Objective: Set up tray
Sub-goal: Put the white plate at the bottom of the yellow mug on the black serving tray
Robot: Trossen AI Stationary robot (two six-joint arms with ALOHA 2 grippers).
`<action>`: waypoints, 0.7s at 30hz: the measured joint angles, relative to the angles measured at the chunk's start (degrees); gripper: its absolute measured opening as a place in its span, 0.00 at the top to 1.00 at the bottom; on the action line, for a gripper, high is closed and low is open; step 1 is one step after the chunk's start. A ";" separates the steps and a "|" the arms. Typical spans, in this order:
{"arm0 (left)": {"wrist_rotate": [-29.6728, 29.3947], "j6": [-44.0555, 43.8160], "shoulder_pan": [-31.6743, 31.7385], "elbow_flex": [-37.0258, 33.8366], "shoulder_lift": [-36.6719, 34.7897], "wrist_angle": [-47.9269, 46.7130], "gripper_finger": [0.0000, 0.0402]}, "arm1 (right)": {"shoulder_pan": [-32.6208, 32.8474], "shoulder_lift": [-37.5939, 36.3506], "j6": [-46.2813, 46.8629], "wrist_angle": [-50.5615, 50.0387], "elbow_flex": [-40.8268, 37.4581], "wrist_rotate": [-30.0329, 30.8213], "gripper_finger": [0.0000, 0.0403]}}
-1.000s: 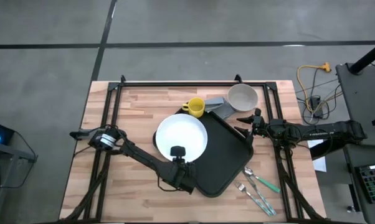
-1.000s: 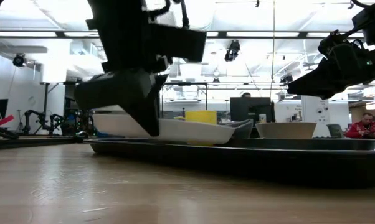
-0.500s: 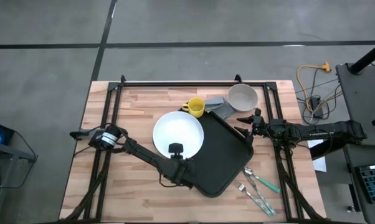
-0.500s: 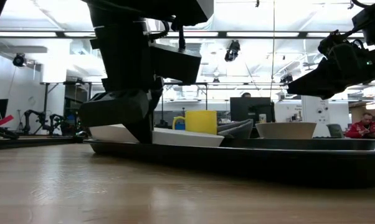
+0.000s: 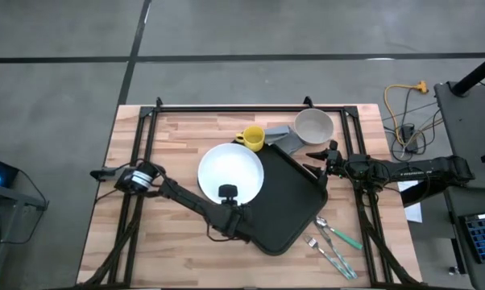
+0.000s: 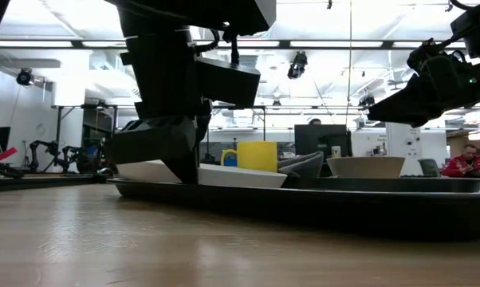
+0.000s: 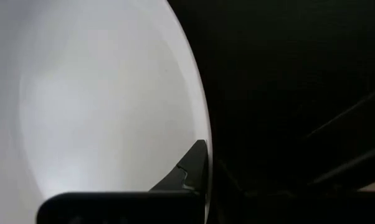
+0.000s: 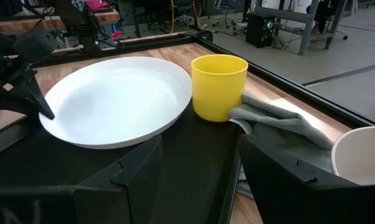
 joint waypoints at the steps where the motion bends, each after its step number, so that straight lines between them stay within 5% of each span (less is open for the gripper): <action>1: -0.08 0.02 0.21 0.00 0.02 -0.02 1.00 | -0.01 0.00 0.00 0.00 -0.01 -0.01 0.48; 21: 1.28 -3.10 1.64 0.00 0.02 3.78 0.99 | -0.01 0.00 0.00 0.00 0.00 -0.01 0.48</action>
